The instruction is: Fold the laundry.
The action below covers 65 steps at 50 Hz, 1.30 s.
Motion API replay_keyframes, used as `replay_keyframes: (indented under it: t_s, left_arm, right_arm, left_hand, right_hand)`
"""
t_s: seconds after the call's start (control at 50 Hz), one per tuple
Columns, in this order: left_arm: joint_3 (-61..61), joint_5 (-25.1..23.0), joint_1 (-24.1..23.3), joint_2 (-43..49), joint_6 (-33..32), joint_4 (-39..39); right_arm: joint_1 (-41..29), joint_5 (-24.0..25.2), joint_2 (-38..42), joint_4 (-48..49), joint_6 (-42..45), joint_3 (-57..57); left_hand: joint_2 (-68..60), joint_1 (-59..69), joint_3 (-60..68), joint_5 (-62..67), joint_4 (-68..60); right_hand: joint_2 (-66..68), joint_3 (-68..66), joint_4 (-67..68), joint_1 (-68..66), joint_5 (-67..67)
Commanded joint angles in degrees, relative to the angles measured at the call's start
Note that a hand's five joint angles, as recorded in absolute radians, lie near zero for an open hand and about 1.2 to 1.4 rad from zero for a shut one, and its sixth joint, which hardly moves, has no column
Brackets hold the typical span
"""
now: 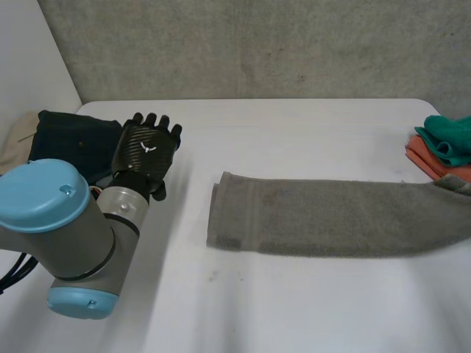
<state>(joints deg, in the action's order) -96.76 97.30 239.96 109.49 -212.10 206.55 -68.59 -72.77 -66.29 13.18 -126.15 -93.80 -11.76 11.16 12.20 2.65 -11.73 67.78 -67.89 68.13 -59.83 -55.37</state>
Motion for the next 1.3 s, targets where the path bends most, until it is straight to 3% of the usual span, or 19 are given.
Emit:
replay_keyframes:
  t_s: [0.02,0.1,0.2,0.28,0.38,0.42,0.44,0.52,0.62,0.7,0.78,0.86,0.88,0.94,0.96,1.1,1.2,1.3]
  left_arm:
    - [-0.53,0.08,0.42,-2.26,0.11,-0.09]
    - [-0.71,0.17,0.51,-3.23,0.11,-0.18]
    - [-2.11,0.0,0.68,-3.93,0.11,-0.18]
    - [-2.99,0.08,0.68,-3.84,0.11,-0.18]
    - [-3.61,0.0,0.16,-3.4,0.11,-0.18]
    - [-3.61,-0.01,0.15,-3.32,0.11,-0.09]
    - [-3.61,-0.01,0.15,-3.32,0.11,-0.09]
    - [-2.73,-0.44,0.07,-3.23,0.02,-0.09]
    - [0.07,-1.41,-1.6,-3.23,-0.07,0.26]
    - [2.1,-1.41,-3.53,-2.44,0.02,0.43]
    - [3.42,-1.41,-4.94,-0.86,0.02,0.43]
    - [3.86,-1.41,-6.44,0.46,0.11,0.43]
    - [3.86,-1.41,-6.7,0.73,0.11,0.43]
    - [3.78,-1.41,-7.05,1.25,0.02,0.35]
    - [3.78,-1.32,-7.14,1.34,0.02,0.26]
    - [2.81,-1.15,-7.05,0.47,0.11,0.08]
    - [2.02,-0.97,-6.61,-1.82,0.02,-0.27]
    - [0.79,-0.97,-5.04,-3.67,0.11,-0.27]
  right_arm:
    - [-19.01,3.59,-5.34,2.99,-5.32,0.81]
    - [-32.54,4.12,-4.99,6.42,-6.74,2.04]
    - [-51.06,4.47,3.77,10.37,-6.13,5.81]
    - [-59.17,4.3,11.07,10.11,-4.63,9.42]
    - [-61.57,4.04,15.05,10.02,-3.48,9.96]
    - [-61.22,3.42,14.44,9.94,-4.1,9.78]
    - [-61.05,2.9,13.3,10.11,-4.71,9.08]
    - [-60.44,0.71,8.22,10.03,-10.14,6.28]
    - [-51.13,-2.99,-0.23,7.05,-21.92,1.61]
    - [-44.01,-3.79,-4.11,-1.82,-29.31,-1.11]
    - [-38.21,-3.44,-4.11,-8.95,-29.86,-4.54]
    - [-32.22,-3.35,-2.53,-8.44,-24.33,-8.23]
    - [-31.43,-3.52,-1.83,-8.08,-22.66,-8.67]
    - [-29.85,-4.14,1.59,-6.85,-16.94,-8.42]
    - [-29.67,-4.14,2.82,-6.07,-15.28,-7.63]
    - [-31.68,-7.21,2.66,-0.09,-15.09,-2.97]
    - [-45.71,-8.97,-0.07,2.47,-15.44,3.43]
    - [-56.02,-6.61,3.79,2.73,-15.17,7.49]
  left_hand:
    - [1.76,-1.16,-2.2,-2.65,1.73]
    - [1.76,-1.16,-2.2,-2.65,1.73]
    - [1.76,-1.16,-2.2,-2.65,1.73]
    - [1.76,-1.16,-2.2,-2.65,1.73]
    - [1.76,-1.16,-2.2,-2.65,1.73]
    - [1.76,-1.16,-2.2,-2.65,1.73]
    - [1.76,-1.16,-2.2,-2.65,1.73]
    - [1.76,-1.16,-2.2,-2.65,1.73]
    - [1.76,-1.16,-2.2,-2.65,1.73]
    - [1.76,-1.16,-2.2,-2.65,1.73]
    - [1.76,-1.16,-2.2,-2.65,1.73]
    - [1.76,-1.16,-2.2,-2.65,1.73]
    - [1.76,-1.16,-2.2,-2.65,1.73]
    - [1.76,-1.16,-2.2,-2.65,1.73]
    - [1.76,-1.16,-2.2,-2.65,1.73]
    - [1.76,-1.16,-2.2,-2.65,1.73]
    - [1.76,-1.16,-2.2,-2.65,1.73]
    - [1.76,-1.16,-2.2,-2.65,1.73]
  right_hand:
    - [12.22,-12.11,11.87,-20.17,-14.63]
    - [12.22,-12.11,11.87,-20.17,-14.63]
    - [12.22,-12.11,11.87,-20.17,-14.63]
    - [12.22,-12.11,11.87,-20.17,-14.63]
    - [12.22,-12.11,11.87,-20.17,-14.63]
    - [-6.12,6.22,-6.46,-1.83,3.71]
    - [-28.37,28.48,-28.72,20.42,25.96]
    - [-57.78,57.89,-58.13,49.83,55.37]
    - [-57.78,57.89,-58.13,49.83,55.37]
    - [-57.78,57.89,-58.13,49.83,55.37]
    - [-57.78,57.89,-58.13,49.83,55.37]
    - [-57.07,57.17,-57.41,49.11,54.66]
    - [-50.7,50.8,-51.04,42.75,48.29]
    - [-12.4,12.51,-12.75,4.45,9.99]
    - [11.97,-11.87,11.63,-19.92,-14.38]
    - [12.22,-12.11,11.87,-20.17,-14.63]
    - [12.22,-12.11,11.87,-20.17,-14.63]
    - [12.22,-12.11,11.87,-20.17,-14.63]
